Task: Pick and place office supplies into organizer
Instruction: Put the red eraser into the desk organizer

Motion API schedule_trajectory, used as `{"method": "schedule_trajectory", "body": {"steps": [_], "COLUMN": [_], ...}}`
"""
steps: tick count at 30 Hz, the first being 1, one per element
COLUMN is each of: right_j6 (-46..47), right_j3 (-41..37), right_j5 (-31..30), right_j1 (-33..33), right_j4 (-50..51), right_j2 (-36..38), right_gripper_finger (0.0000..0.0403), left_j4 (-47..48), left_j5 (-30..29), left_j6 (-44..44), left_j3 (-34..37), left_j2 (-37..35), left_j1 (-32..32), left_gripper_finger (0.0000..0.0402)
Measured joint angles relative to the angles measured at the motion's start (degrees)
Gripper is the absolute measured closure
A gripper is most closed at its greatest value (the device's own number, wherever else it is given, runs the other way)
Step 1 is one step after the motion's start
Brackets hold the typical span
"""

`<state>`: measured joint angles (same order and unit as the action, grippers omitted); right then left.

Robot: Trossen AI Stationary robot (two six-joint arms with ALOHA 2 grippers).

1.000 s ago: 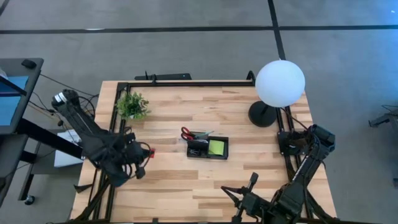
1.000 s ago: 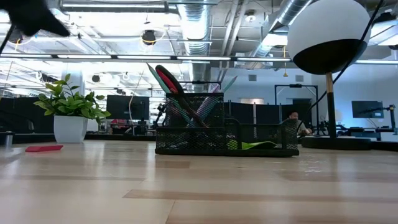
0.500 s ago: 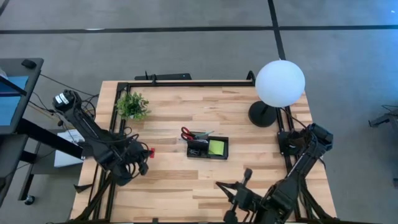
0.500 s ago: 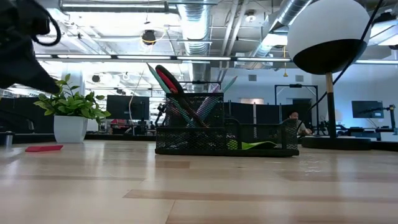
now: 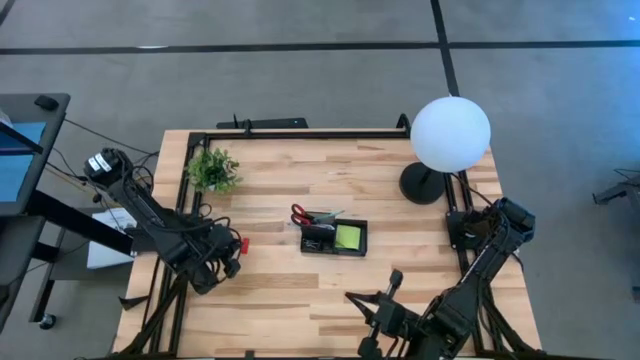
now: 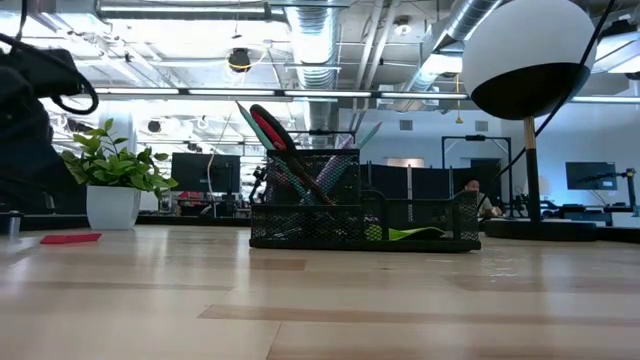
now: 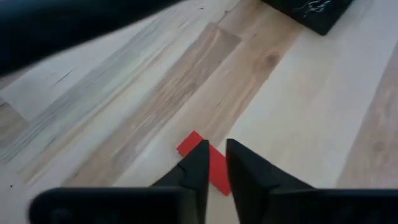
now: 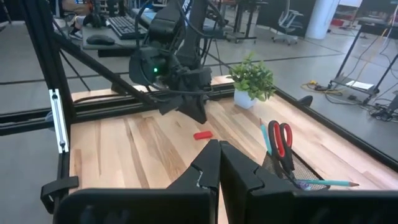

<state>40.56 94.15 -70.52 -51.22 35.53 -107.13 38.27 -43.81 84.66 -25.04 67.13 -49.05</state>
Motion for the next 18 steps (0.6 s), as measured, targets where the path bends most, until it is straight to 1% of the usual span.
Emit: {"method": "schedule_trajectory", "body": {"steps": [2,5,9,10,14,18], "right_j6": [0.00,0.00,0.00,0.00,0.00,0.00], "right_j3": [0.00,0.00,0.00,0.00,0.00,0.00], "right_j5": [0.00,0.00,0.02,0.02,0.02,0.02], "right_j1": [0.00,0.00,0.00,0.00,0.00,0.00], "right_j4": [0.00,0.02,0.02,0.02,0.02,0.03], "right_j2": [0.00,0.00,0.00,0.00,0.00,0.00], "right_gripper_finger": [0.0403,0.0403,0.0403,0.0403,0.0403,0.0403], "left_j4": [-0.14,-0.61,-4.18,-4.98,-6.34,-6.99], "left_j5": [0.38,2.91,6.08,6.14,5.20,4.73], "left_j6": [0.06,0.53,0.58,0.48,2.13,7.32], "left_j3": [0.00,0.00,0.00,0.00,-0.17,-0.31], "left_j2": [0.88,2.97,7.10,8.18,12.40,15.90], "left_j1": [0.74,2.12,4.02,4.47,6.10,7.42], "left_gripper_finger": [0.0330,0.0285,0.0234,0.0224,0.0199,0.0194]}}
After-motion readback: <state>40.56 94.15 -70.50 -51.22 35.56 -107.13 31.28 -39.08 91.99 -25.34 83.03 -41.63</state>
